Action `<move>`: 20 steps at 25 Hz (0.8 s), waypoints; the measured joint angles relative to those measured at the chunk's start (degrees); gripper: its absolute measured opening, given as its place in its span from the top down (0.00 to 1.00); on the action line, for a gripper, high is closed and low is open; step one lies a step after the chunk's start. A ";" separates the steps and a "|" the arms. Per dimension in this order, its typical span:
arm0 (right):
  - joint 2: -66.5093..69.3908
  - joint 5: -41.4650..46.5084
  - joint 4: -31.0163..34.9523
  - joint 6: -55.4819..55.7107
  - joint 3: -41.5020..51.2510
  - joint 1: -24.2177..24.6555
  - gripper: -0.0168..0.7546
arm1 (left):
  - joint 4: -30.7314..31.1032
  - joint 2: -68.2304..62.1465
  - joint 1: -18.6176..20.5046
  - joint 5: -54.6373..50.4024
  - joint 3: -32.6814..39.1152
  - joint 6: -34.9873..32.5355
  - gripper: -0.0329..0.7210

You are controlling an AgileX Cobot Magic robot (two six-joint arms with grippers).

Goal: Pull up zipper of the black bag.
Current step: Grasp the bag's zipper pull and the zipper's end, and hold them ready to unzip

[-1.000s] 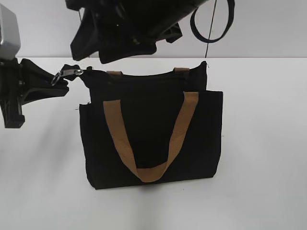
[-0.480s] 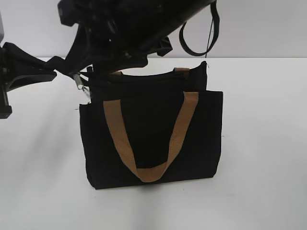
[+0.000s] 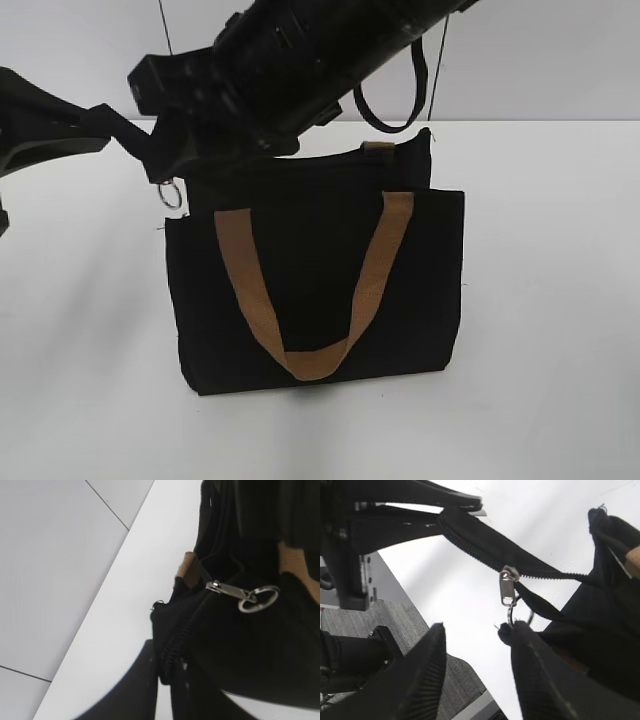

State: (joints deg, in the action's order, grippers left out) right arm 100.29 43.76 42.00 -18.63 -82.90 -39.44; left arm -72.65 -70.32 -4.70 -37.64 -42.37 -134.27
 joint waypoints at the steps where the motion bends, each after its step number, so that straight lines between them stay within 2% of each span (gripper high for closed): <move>1: 0.26 -0.14 0.00 -1.04 0.00 0.01 0.54 | 0.00 0.14 0.00 0.08 0.00 0.00 0.92; 20: 5.18 -6.28 -0.56 -4.89 0.00 -2.24 0.54 | 0.00 0.27 0.00 0.49 0.00 0.00 0.92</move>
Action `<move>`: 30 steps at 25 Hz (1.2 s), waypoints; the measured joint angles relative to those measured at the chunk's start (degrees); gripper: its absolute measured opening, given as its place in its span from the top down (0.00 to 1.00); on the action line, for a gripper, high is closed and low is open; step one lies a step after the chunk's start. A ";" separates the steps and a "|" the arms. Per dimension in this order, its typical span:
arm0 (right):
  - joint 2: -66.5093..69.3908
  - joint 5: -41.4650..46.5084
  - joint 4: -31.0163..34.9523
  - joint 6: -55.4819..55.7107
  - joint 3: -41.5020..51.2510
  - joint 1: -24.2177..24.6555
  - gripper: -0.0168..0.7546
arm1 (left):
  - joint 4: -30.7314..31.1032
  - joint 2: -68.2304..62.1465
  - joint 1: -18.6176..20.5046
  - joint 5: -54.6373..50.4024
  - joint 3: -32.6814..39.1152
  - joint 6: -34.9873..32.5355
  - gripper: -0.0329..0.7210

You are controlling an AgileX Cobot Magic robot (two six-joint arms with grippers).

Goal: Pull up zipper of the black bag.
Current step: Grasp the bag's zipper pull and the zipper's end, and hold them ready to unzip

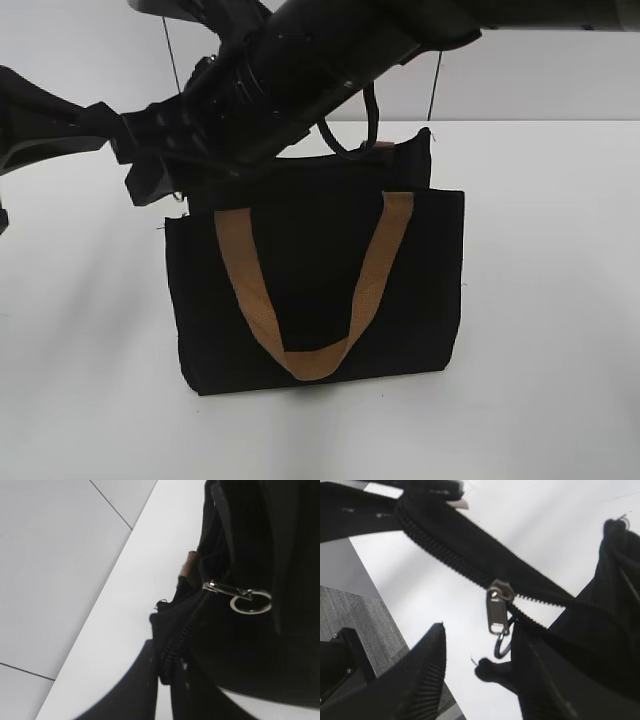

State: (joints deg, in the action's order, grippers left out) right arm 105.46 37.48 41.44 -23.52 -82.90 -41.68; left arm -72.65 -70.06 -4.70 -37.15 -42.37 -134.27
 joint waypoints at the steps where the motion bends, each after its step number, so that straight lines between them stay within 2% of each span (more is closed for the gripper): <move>1: 0.00 -0.55 0.00 0.05 0.00 0.00 0.54 | 0.00 0.00 0.00 0.00 0.00 0.00 0.92; 7: 0.46 -1.63 0.00 0.24 0.00 0.00 0.57 | 0.00 0.00 0.00 0.00 0.00 0.00 0.92; 14: 1.91 -1.79 -0.29 0.26 0.00 0.00 0.70 | 0.00 0.00 0.00 0.00 0.00 0.00 0.92; 19: 1.91 -1.76 -1.24 0.31 0.00 0.00 0.92 | 0.00 0.00 0.00 0.00 0.00 0.00 0.92; 22: 1.59 -1.32 -2.50 0.31 0.00 0.06 0.92 | 0.17 0.00 0.00 -0.12 0.00 0.91 0.92; 26: 0.43 1.13 -4.06 0.31 0.00 1.36 0.92 | 6.23 0.00 -0.05 -1.13 0.00 7.45 0.92; 30: 0.09 5.60 -4.74 0.31 0.00 4.47 0.93 | 16.41 0.00 -0.05 -1.19 0.00 17.62 0.92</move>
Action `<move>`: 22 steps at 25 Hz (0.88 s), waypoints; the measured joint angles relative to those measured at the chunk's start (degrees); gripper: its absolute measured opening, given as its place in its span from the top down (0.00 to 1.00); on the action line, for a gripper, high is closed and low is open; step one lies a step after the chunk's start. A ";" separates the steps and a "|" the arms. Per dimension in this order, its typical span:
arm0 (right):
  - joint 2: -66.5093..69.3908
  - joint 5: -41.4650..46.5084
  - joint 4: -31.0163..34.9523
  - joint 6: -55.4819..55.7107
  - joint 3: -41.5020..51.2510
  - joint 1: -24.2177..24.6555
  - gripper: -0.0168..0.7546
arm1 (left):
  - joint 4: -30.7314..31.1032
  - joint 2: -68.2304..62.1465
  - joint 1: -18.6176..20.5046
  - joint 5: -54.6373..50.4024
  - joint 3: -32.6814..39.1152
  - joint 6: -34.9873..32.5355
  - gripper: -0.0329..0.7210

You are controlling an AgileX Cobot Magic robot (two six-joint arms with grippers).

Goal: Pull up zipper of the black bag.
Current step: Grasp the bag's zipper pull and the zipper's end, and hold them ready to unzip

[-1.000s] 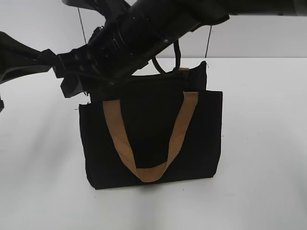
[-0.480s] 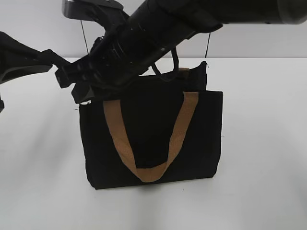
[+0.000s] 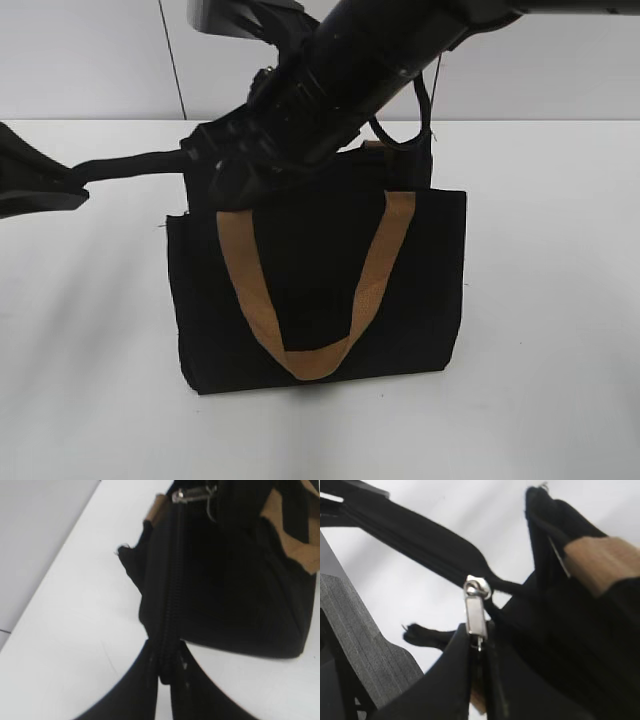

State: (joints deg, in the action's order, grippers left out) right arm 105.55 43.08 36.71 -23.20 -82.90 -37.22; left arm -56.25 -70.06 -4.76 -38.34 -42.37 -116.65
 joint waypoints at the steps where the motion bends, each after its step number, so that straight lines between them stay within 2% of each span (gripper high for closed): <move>1: 0.00 1.25 -0.07 -0.06 0.00 0.80 0.93 | 2.74 0.00 0.00 -0.05 0.00 2.75 0.92; 4: 0.00 4.45 0.40 -0.87 0.00 2.68 0.94 | 8.20 0.00 0.00 -0.44 0.00 9.41 0.92; 7: -0.30 7.03 -1.17 -1.62 -0.09 5.28 0.98 | 11.86 0.06 0.05 -0.23 0.00 11.99 0.92; 19: -5.93 16.13 -14.32 -1.73 -0.09 18.02 0.98 | 12.61 0.06 0.00 -0.18 0.00 12.69 0.92; 22: -5.93 19.00 -14.03 -1.73 -0.09 20.60 0.98 | 11.51 0.06 -0.11 -0.67 0.00 12.69 0.92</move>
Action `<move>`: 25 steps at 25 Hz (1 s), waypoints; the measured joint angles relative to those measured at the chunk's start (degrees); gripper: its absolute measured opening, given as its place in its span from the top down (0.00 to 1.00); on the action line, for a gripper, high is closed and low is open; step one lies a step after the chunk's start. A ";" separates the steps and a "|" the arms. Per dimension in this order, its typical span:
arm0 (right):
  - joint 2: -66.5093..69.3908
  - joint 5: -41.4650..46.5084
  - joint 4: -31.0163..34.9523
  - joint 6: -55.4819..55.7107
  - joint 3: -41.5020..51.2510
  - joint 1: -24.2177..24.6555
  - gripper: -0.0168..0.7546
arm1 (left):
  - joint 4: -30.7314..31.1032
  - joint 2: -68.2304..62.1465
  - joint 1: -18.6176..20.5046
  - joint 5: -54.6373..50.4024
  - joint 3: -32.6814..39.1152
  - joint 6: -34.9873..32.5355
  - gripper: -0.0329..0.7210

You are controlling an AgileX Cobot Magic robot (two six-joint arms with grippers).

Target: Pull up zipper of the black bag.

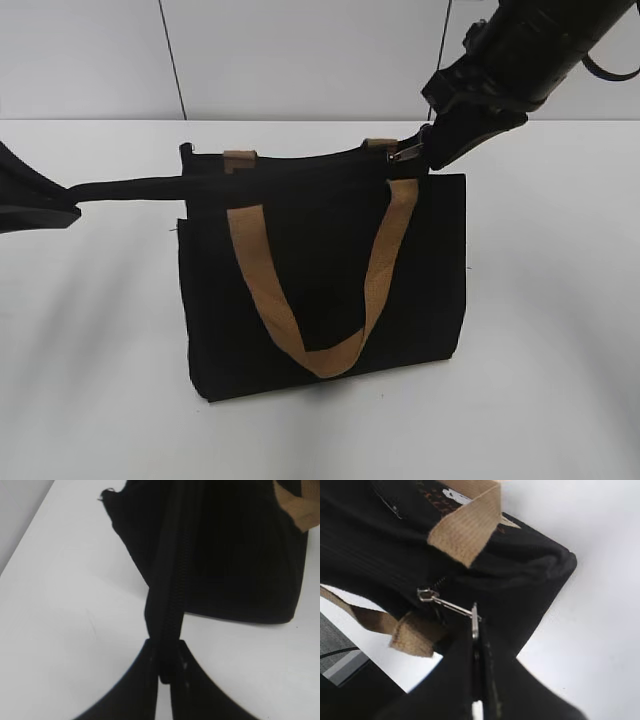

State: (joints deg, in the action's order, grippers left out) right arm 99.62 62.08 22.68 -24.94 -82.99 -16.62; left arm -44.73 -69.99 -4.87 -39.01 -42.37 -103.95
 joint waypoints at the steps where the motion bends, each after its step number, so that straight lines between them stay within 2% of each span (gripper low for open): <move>1: 0.00 0.41 0.46 0.00 0.00 0.42 0.98 | -0.18 0.00 -0.07 -0.09 0.00 0.00 0.92; 5: 0.00 1.19 1.38 -0.38 0.00 0.97 0.98 | -0.68 0.00 -0.07 -0.42 0.00 0.00 0.92; 7: -0.15 1.78 1.92 -1.85 0.00 1.10 0.95 | -0.91 0.00 -0.07 -0.35 0.00 0.56 0.92; 10: -1.97 1.93 1.23 -3.22 0.00 1.93 0.75 | -0.71 0.00 0.16 0.59 0.00 4.77 0.88; 12: -3.72 1.82 1.05 -3.40 0.00 2.20 0.61 | -0.62 0.00 0.16 0.66 0.00 9.99 0.76; 13: -4.73 1.69 0.90 -3.47 0.00 2.20 0.56 | -0.59 0.00 0.16 0.72 0.00 13.37 0.67; 16: -7.37 0.94 -0.82 -3.40 -0.02 2.20 0.50 | -0.15 0.00 0.21 2.20 0.00 25.66 0.38; 18: -8.95 0.19 -3.86 -2.68 -0.07 2.27 0.49 | 1.56 0.00 0.21 3.38 0.00 34.22 0.26; 21: -10.31 -0.07 -8.99 1.74 -0.07 3.93 0.49 | 7.58 0.00 0.21 4.13 -0.38 48.87 0.24; 25: -11.40 0.45 -13.10 7.18 -0.07 9.70 0.49 | 21.08 0.00 0.63 3.17 -2.42 74.62 0.27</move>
State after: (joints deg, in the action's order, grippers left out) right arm 88.22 62.53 9.57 -17.76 -83.06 -6.92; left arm -23.65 -69.99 -4.24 -35.83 -44.79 -29.33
